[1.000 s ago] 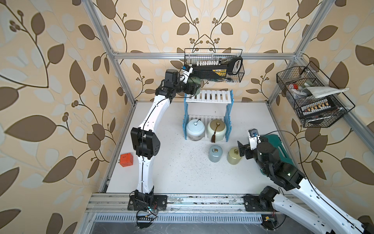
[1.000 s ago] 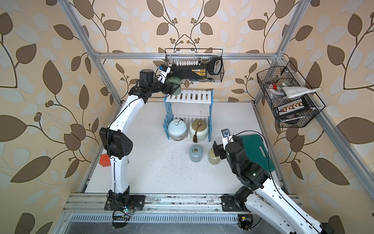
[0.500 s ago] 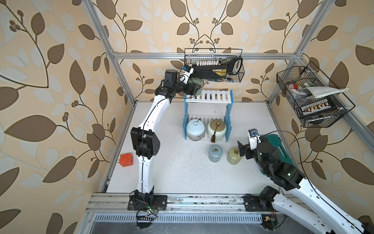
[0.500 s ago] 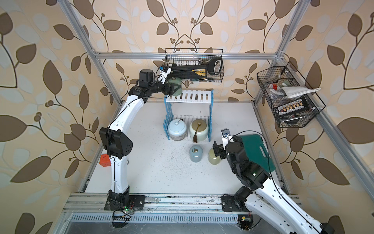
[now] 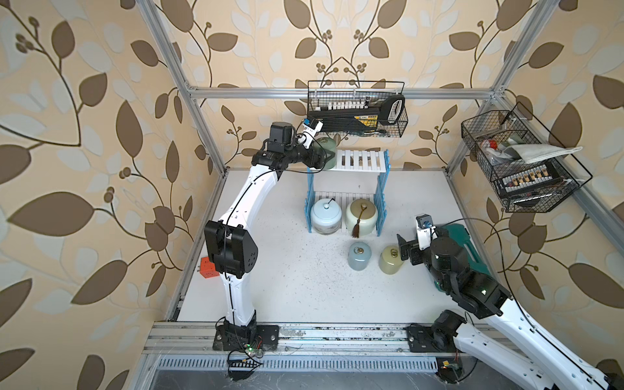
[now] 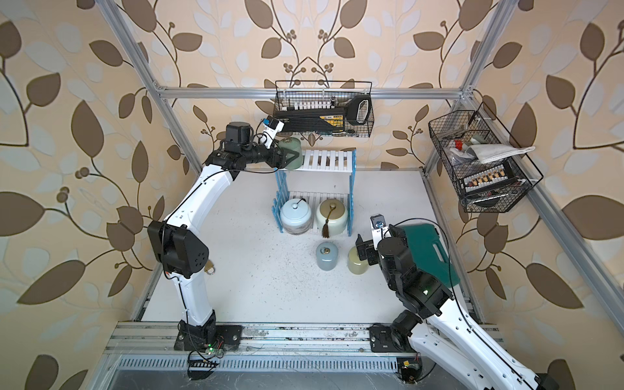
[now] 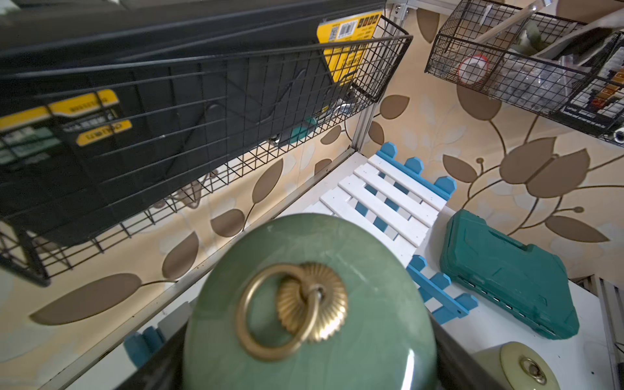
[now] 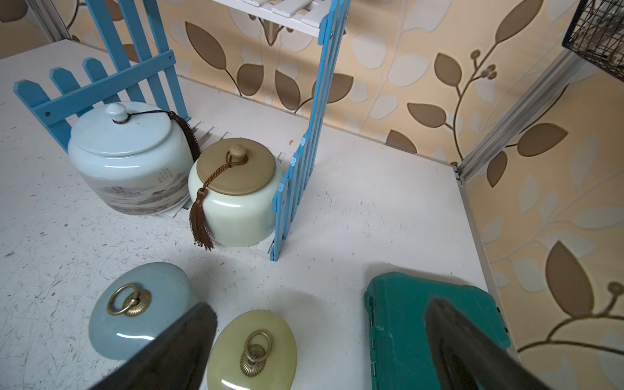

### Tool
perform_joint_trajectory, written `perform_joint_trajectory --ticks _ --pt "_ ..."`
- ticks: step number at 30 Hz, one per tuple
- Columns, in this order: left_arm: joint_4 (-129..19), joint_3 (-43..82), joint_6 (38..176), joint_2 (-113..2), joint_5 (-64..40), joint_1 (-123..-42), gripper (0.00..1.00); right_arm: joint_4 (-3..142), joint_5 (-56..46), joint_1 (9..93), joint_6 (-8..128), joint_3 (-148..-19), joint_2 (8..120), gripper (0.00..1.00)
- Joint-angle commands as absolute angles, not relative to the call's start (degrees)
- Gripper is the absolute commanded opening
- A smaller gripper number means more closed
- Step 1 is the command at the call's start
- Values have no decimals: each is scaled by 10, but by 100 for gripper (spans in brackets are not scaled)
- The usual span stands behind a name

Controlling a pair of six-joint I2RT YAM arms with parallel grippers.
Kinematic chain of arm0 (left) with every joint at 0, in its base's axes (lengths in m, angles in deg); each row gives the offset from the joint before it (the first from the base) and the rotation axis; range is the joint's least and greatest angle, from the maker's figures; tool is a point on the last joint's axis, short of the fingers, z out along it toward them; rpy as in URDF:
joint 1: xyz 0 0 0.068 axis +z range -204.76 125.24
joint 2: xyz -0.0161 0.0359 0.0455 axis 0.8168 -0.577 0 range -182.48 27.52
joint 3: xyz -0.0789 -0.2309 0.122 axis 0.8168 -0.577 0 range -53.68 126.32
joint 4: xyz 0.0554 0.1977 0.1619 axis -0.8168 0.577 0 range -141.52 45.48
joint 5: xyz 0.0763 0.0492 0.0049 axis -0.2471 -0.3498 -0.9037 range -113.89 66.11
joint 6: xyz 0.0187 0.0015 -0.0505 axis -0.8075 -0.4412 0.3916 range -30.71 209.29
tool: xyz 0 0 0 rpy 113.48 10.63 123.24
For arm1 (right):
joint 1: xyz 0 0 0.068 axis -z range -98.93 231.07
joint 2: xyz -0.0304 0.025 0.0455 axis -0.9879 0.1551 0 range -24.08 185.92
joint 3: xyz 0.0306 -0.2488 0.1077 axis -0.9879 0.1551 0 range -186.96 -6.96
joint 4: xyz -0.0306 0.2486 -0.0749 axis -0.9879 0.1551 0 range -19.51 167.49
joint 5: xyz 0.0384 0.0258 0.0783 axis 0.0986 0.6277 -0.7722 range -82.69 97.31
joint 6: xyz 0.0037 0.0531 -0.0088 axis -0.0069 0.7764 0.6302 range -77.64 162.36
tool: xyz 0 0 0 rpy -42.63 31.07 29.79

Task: Remove the tea canisters from the shelf
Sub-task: Pick up the tea canister from the shelf.

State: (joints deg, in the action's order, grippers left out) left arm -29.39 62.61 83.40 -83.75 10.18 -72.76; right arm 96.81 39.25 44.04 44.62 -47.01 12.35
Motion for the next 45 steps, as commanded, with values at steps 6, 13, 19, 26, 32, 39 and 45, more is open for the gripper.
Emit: perform_joint_trajectory --ticks 6,13,19,26,32,39,45 --pt "-330 622 836 -810 112 -730 98 962 400 442 442 -461 117 99" --pt "-332 656 836 -835 101 -738 98 962 401 443 441 -461 115 99" --pt "-329 670 835 -842 94 -742 78 963 400 443 441 -461 116 99" --pt "-323 673 825 -815 99 -743 51 961 397 443 441 -461 116 99" --pt "-311 691 817 -785 102 -743 47 960 397 443 441 -460 117 99" --pt "-299 672 828 -725 132 -743 43 960 399 444 441 -461 119 99" --pt "-301 594 815 -651 147 -744 42 960 403 446 441 -461 114 99"
